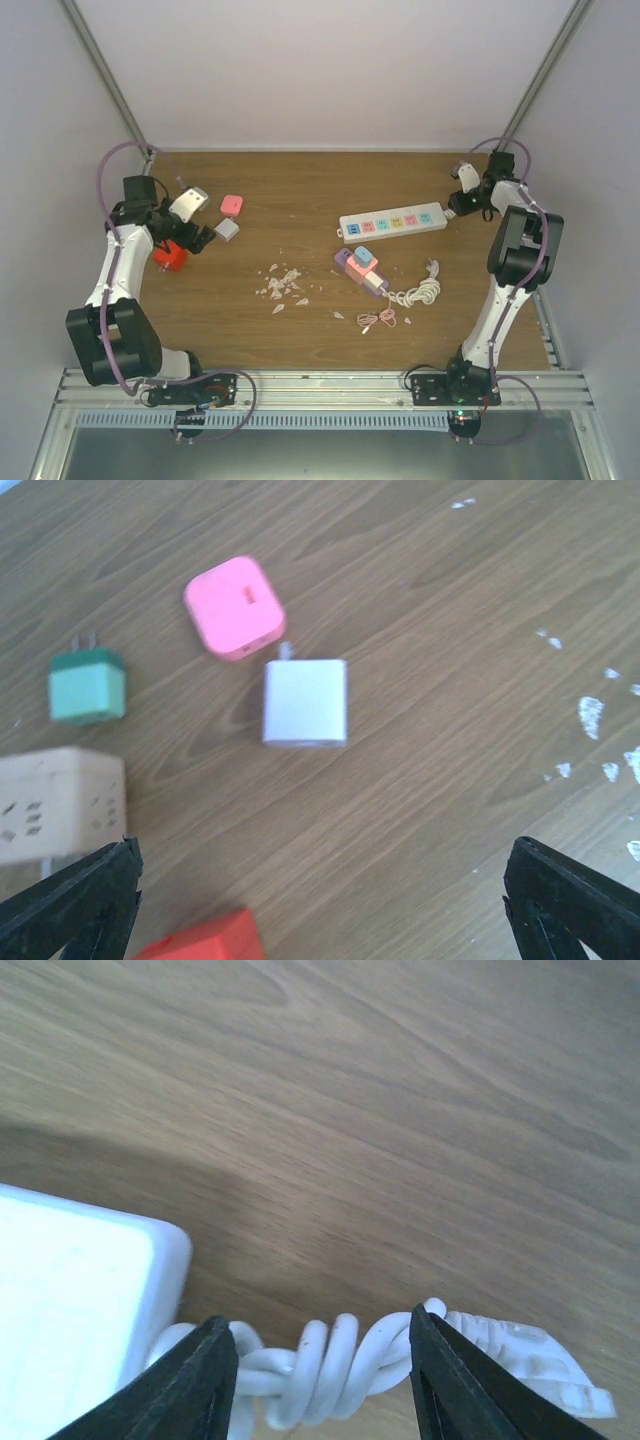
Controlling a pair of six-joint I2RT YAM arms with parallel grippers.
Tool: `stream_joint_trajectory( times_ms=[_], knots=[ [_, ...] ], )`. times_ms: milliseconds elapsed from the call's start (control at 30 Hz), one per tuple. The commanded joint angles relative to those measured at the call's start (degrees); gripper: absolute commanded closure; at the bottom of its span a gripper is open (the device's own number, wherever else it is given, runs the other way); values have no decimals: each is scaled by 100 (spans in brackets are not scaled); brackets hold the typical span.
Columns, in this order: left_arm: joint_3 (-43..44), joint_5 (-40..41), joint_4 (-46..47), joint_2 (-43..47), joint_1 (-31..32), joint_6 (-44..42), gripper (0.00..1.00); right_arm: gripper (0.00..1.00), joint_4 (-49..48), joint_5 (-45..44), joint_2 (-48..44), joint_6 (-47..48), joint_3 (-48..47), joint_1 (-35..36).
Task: Pull the plug off the socket
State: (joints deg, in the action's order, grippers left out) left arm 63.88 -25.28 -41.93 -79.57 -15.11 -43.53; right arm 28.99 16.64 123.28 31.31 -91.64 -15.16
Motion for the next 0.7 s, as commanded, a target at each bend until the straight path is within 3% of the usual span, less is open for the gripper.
stream_joint_trajectory(
  times_ms=[0,167,333,500,667],
  knots=[
    [101,-108,-162,146,446,-344,1,46,286,501,-578,37,-86,12],
    [72,-844,-441,77,872,-742,1,28,445,1191,-1263,291,218,99],
    [113,-1432,-317,-166,1360,-807,1,10,791,2286,-2282,885,1253,565],
    [76,-1617,93,-416,1900,-514,1,6,827,2921,-3319,1079,2361,1271],
    [129,-1891,242,-597,2171,-221,1,2,126,2601,-4185,334,3296,2232]
  ],
)
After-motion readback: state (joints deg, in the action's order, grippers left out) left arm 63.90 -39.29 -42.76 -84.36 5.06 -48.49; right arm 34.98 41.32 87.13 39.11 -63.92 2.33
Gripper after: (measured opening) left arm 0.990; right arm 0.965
